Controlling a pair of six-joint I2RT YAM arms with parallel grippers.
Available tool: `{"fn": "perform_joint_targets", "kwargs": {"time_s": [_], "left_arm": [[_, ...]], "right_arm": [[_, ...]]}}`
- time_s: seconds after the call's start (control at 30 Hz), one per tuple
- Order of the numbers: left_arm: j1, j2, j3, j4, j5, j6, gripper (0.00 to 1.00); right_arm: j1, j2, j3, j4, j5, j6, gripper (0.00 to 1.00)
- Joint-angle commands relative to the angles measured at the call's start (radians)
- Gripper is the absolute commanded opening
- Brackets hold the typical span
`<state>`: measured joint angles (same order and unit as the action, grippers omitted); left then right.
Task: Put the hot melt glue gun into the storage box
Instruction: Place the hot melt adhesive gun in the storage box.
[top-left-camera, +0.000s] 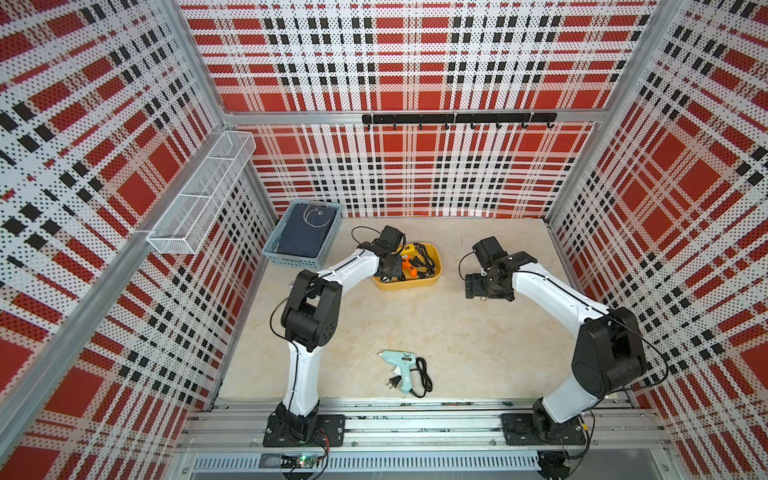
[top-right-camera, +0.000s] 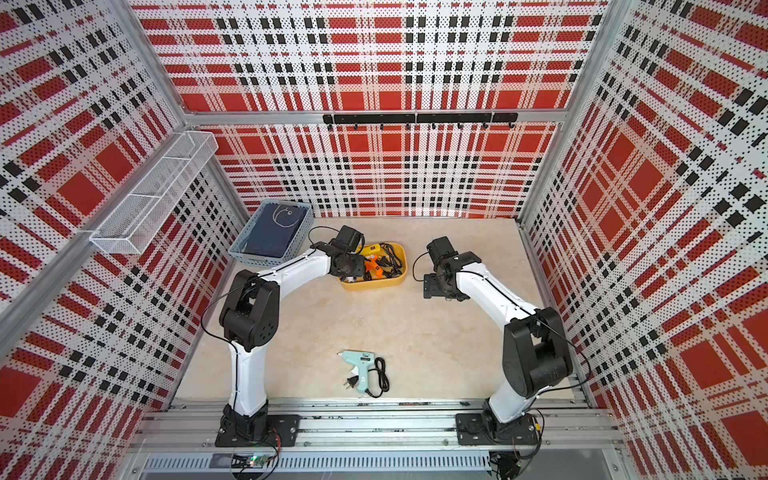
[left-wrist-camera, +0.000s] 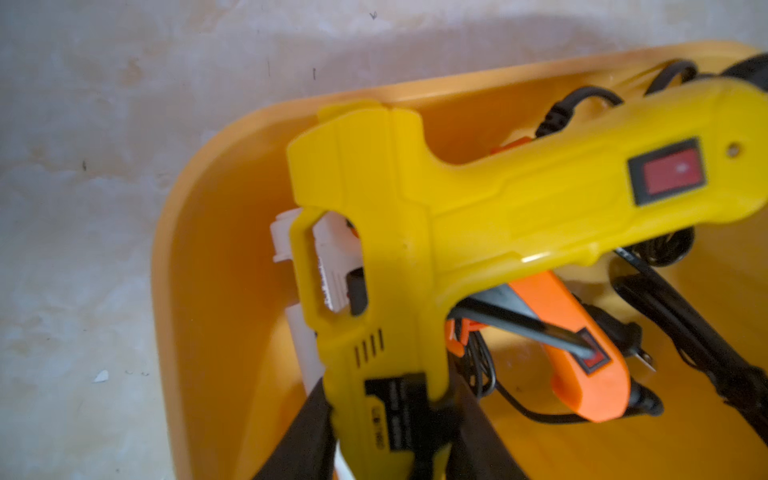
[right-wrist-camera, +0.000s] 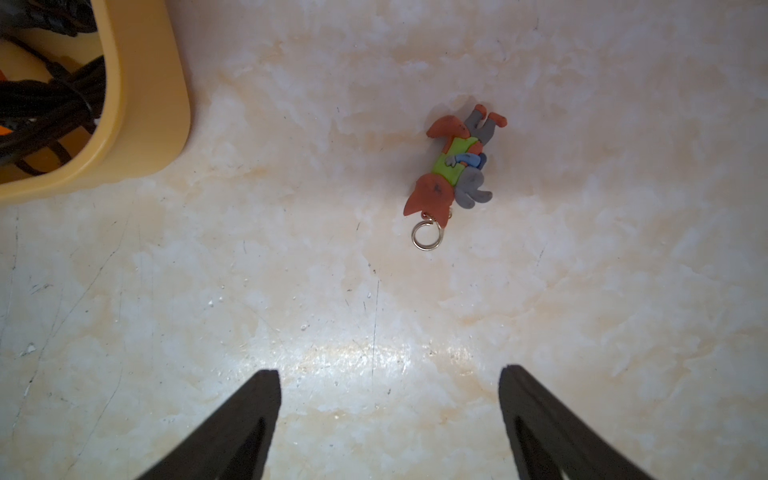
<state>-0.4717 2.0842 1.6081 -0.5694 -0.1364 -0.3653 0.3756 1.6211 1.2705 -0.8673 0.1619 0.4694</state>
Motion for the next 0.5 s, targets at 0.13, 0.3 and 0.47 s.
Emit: {"fn": "perform_joint_targets", "kwargs": {"time_s": [0.13, 0.3, 0.47], "left_arm": [[-0.032, -0.051, -0.085, -0.022, 0.014, 0.077, 0.14], [-0.042, -0.103, -0.128, -0.036, -0.006, 0.081, 0.2], [-0.045, -0.111, -0.123, -0.047, -0.022, 0.079, 0.49]], "right_arm": [[-0.006, -0.029, 0.012, -0.007, 0.013, 0.006, 0.9], [-0.007, -0.023, 0.02, -0.006, 0.01, 0.006, 0.9], [-0.007, -0.01, 0.036, -0.009, 0.005, 0.002, 0.9]]}}
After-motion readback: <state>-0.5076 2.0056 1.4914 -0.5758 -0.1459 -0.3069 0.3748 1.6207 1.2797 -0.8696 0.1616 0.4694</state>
